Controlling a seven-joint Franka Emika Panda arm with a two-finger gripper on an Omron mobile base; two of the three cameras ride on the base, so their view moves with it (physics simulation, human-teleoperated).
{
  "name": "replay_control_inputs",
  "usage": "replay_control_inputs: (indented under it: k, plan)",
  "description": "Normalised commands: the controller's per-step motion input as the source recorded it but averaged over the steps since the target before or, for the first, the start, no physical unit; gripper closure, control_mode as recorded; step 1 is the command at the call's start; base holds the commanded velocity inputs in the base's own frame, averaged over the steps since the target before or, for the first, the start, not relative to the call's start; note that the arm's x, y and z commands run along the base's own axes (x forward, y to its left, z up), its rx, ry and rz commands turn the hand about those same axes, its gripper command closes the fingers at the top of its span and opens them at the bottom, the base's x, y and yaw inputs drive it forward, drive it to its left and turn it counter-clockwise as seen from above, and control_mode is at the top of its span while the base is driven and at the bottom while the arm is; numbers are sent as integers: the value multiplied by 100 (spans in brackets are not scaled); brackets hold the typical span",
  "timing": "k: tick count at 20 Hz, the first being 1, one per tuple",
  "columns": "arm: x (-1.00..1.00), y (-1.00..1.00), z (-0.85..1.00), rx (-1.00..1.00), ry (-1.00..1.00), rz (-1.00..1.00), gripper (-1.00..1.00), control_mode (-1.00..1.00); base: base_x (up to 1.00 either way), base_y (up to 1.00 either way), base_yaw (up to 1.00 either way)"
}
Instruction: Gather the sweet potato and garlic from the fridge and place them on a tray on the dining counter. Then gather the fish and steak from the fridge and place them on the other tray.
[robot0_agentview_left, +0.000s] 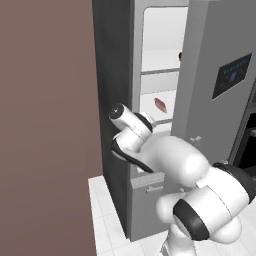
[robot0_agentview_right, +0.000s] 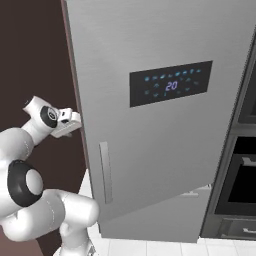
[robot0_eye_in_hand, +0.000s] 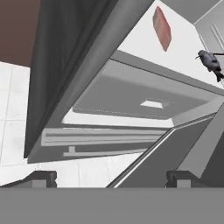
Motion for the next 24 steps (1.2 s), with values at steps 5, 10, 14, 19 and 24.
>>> replay_control_inputs:
  k: [5,10,14,19,24]
  plan:
    - [9,-24,-13,-11,1,-5,-100,-100,0,0,0]
    - [2,-40,-2,-7,0,-4,-100,-100,0,0,0]
    - [0,-46,0,-4,0,-7,-100,-100,0,0,0]
    - [-13,-48,0,-3,0,-12,-100,-100,0,0,0]
    - [-49,-53,0,-2,-2,-14,-100,-100,0,0,0]
